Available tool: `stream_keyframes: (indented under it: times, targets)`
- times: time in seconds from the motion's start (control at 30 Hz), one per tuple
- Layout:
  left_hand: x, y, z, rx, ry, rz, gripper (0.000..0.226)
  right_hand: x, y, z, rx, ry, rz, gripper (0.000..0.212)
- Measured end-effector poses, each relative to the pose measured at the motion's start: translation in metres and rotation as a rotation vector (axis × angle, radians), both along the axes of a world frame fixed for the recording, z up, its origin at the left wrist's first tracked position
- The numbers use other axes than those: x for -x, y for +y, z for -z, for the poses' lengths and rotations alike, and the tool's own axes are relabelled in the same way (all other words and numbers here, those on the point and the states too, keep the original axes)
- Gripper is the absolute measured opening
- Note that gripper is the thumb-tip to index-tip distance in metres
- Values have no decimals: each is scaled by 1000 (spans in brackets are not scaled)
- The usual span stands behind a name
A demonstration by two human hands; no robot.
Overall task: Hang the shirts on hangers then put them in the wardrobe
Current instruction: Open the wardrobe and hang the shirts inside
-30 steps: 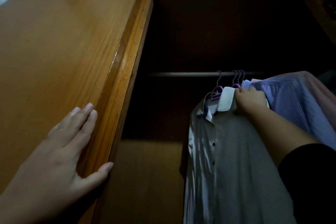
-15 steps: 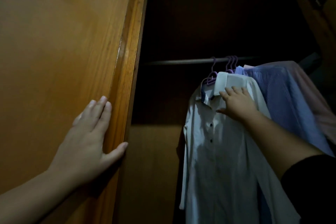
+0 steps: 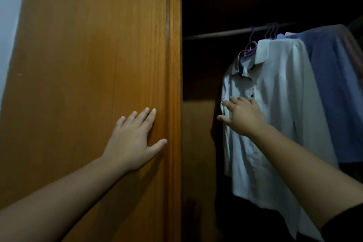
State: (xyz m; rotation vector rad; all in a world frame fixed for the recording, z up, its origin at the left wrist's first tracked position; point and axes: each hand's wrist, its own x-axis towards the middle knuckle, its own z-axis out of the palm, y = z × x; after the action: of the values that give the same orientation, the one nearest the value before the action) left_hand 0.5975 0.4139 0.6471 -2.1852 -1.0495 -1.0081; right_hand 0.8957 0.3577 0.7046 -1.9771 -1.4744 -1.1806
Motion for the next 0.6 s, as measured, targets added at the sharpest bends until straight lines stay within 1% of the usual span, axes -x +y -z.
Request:
stream_keyframes:
  times: [0.07, 0.23, 0.43, 0.6]
  targets:
    - [10, -6, 7, 47, 19, -68, 98, 22, -4, 14, 30, 9, -33, 68]
    - [34, -26, 21, 148, 14, -173, 81, 77, -15, 43, 88, 41, -196, 65]
    - [62, -53, 41, 264, 26, -271, 80, 128, -27, 71, 112, 36, -344, 64]
    - [109, -79, 59, 334, 17, -371, 81, 187, -33, 90, 181, 17, -425, 65]
